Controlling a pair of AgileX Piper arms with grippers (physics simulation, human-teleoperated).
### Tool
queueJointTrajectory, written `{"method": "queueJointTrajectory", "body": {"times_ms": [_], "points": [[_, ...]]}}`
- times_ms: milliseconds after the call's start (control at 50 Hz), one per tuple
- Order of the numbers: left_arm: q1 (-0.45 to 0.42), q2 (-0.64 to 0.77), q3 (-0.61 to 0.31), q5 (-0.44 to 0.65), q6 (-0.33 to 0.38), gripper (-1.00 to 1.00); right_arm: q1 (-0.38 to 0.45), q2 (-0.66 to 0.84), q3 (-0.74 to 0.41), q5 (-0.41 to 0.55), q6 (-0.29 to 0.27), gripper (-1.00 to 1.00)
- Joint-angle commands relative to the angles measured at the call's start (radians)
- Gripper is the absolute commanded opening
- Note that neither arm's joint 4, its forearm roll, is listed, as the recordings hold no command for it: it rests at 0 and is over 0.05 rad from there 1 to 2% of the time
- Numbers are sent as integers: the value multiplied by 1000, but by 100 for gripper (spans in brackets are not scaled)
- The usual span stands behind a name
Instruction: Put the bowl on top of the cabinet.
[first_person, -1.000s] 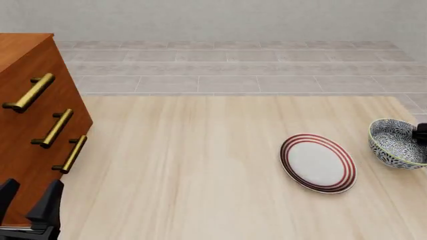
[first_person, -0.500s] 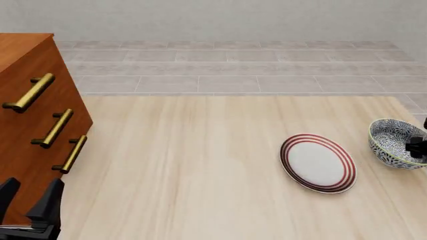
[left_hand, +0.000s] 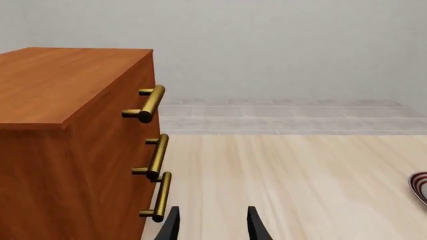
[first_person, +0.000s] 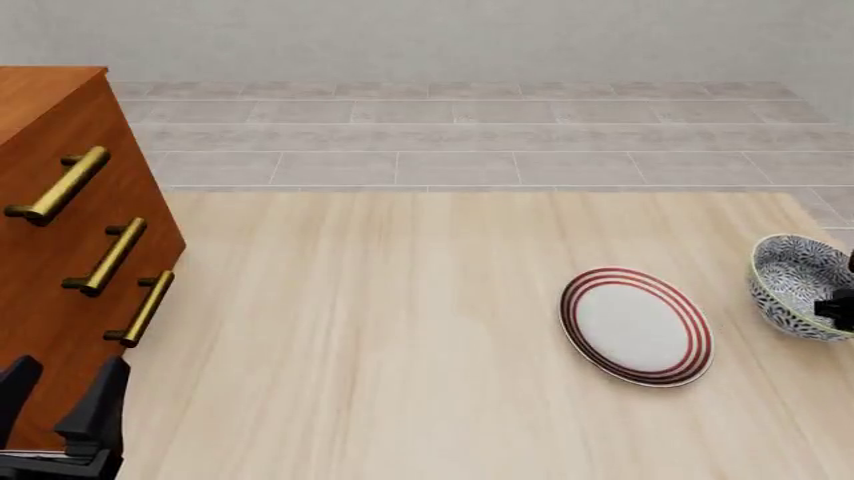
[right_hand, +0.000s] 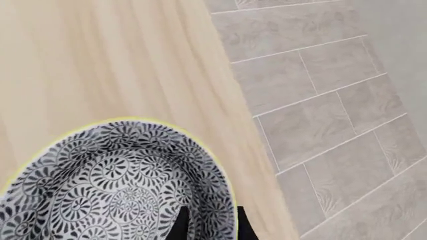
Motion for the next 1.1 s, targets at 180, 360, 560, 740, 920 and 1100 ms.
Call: {"method": "queueJointTrajectory", "body": {"times_ms": [180,360,560,740,920,1100], "points": [[-1,-9,2,8,-2,100,36,-19,37,18,18,-100],[0,-20,-2,20,-3,100,68,-119,75,34,55,-100],[0,-43,-6,44,-4,100,86,-255,102,40,105,-100],[3,-64,-10,65,3,100,106,-342,129,37,129,-100],[5,-71,-16,75,1,100,106,-419,112,49,157,-100],[-2,-67,-15,73,10,100,151,-533,154,47,201,-100]]}}
